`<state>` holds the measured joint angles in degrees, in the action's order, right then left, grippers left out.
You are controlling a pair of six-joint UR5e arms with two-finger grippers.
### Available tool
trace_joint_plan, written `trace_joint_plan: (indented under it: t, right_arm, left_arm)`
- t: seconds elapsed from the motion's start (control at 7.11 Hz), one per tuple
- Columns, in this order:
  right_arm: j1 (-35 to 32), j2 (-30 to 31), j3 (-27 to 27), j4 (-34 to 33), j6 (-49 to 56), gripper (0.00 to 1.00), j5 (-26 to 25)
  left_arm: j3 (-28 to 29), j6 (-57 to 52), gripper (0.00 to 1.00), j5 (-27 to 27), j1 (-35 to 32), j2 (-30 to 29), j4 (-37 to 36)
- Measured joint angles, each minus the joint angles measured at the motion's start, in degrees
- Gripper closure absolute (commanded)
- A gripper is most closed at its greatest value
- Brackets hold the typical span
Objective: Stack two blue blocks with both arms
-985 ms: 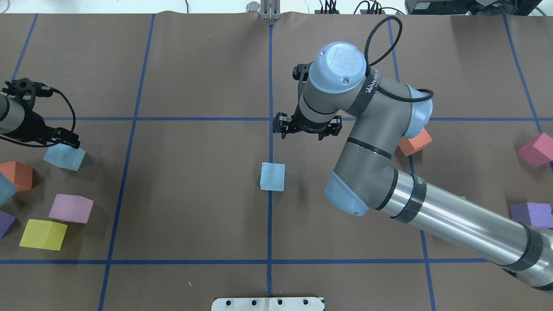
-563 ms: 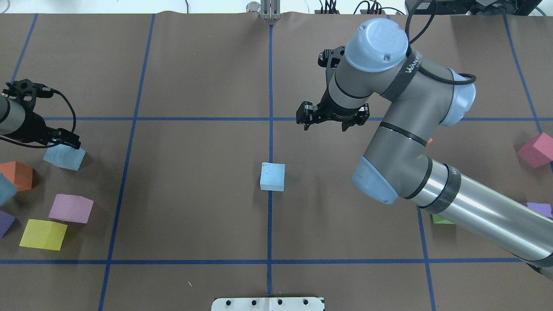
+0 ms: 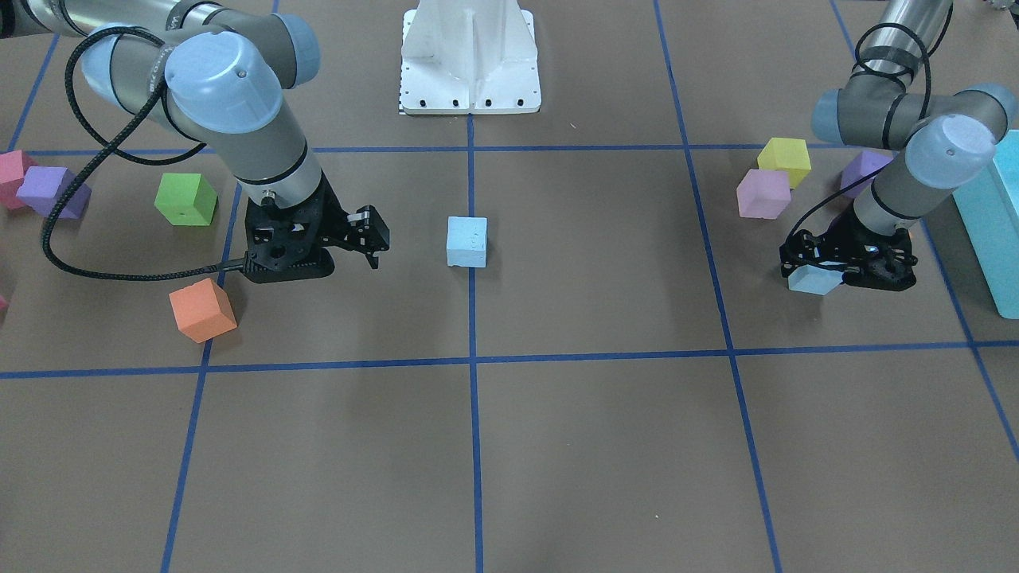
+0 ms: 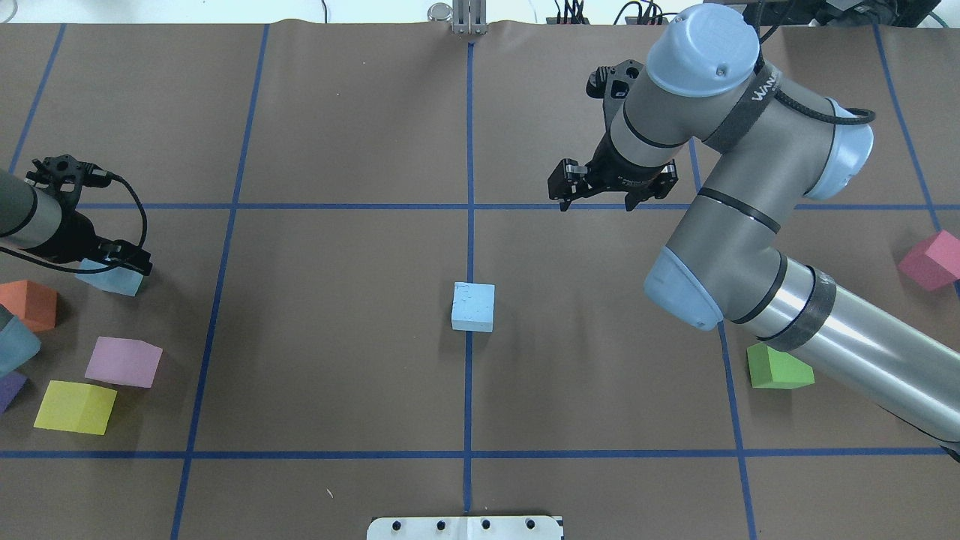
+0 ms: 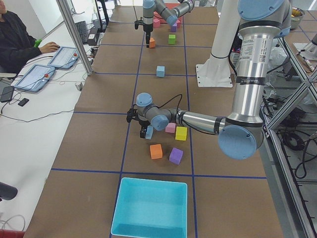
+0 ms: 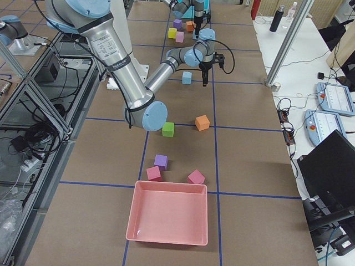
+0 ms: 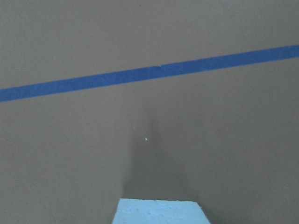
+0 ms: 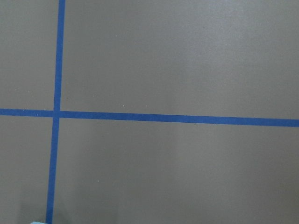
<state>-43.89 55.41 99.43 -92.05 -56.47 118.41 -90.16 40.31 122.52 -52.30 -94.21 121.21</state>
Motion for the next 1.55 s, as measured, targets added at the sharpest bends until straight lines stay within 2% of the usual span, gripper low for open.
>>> trace_joint_plan:
  t: [0.28, 0.42, 0.7, 0.84, 1.13, 1.27, 1.55]
  right_arm:
    - [-3.33, 1.06, -0.29, -0.07, 3.98, 0.0, 3.09]
    - [-7.71, 2.77, -0.95, -0.23, 9.67, 0.0, 6.33]
    - [-19.14, 6.08, -4.22, -3.09, 27.1, 0.0, 12.2]
    - [-24.31, 7.25, -6.08, -5.76, 36.45, 0.0, 13.61]
    - [-33.46, 8.47, -11.8, -9.79, 52.47, 0.0, 15.16]
    - [-37.22, 8.94, -14.87, -10.32, 58.09, 0.0, 15.54]
    - [-42.89, 10.22, -19.01, -10.5, 66.45, 0.01, 15.75]
  left_arm:
    - [-0.23, -0.11, 0.38, 0.36, 0.07, 0.16, -0.06]
    - [-0.52, 0.07, 0.38, 0.98, 0.12, -0.12, -0.29]
    - [-2.43, 0.32, 0.38, 4.76, 0.15, -1.61, -3.05]
    - [-5.48, 0.69, 0.38, 5.68, 0.14, -3.82, -9.24]
    - [-13.49, 5.9, 0.38, 5.78, 0.72, -14.42, -29.86]
    - [-15.05, 12.54, 0.38, 4.97, 3.07, -20.58, -35.95]
    - [-15.13, 26.44, 0.38, -0.96, 12.22, -29.08, -39.09]
